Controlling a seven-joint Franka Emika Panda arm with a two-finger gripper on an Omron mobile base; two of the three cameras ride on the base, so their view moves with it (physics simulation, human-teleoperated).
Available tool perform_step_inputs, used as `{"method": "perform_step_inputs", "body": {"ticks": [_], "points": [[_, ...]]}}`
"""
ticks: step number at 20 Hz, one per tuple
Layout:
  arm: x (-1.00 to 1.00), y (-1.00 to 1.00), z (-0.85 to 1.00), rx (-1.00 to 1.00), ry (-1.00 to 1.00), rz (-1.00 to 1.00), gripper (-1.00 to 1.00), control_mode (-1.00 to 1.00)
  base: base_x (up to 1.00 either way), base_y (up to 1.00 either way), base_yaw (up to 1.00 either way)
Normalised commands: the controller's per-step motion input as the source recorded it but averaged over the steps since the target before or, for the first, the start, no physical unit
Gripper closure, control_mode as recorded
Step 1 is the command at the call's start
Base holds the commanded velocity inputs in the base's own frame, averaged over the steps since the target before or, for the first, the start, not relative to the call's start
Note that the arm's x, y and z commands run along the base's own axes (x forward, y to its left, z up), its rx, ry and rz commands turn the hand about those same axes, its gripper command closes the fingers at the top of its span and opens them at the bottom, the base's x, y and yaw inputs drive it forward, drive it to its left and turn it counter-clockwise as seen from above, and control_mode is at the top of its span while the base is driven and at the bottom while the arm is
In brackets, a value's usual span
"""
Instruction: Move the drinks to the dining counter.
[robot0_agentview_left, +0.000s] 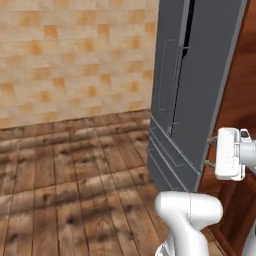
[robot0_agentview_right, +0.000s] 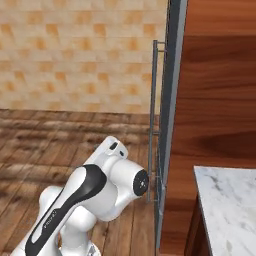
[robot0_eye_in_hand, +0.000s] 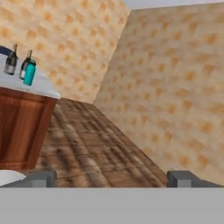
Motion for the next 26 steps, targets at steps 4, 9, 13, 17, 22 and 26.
{"method": "perform_step_inputs", "body": {"ticks": [4, 9, 13, 17, 22, 26], "points": [[0.0, 0.0, 0.0, 0.0, 0.0, 0.0, -1.0, 1.0, -0.48, 0.0, -0.4], [0.0, 0.0, 0.0, 0.0, 0.0, 0.0, -1.0, 1.0, -0.4, -0.04, -0.48], [0.0, 0.0, 0.0, 0.0, 0.0, 0.0, -1.0, 1.0, -0.29, -0.13, -0.54], [0.0, 0.0, 0.0, 0.0, 0.0, 0.0, -1.0, 1.0, -0.29, -0.11, -0.54], [0.0, 0.0, 0.0, 0.0, 0.0, 0.0, -1.0, 1.0, -0.25, -0.05, -0.54], [0.0, 0.0, 0.0, 0.0, 0.0, 0.0, -1.0, 1.0, -0.05, -0.02, -0.5]]}}
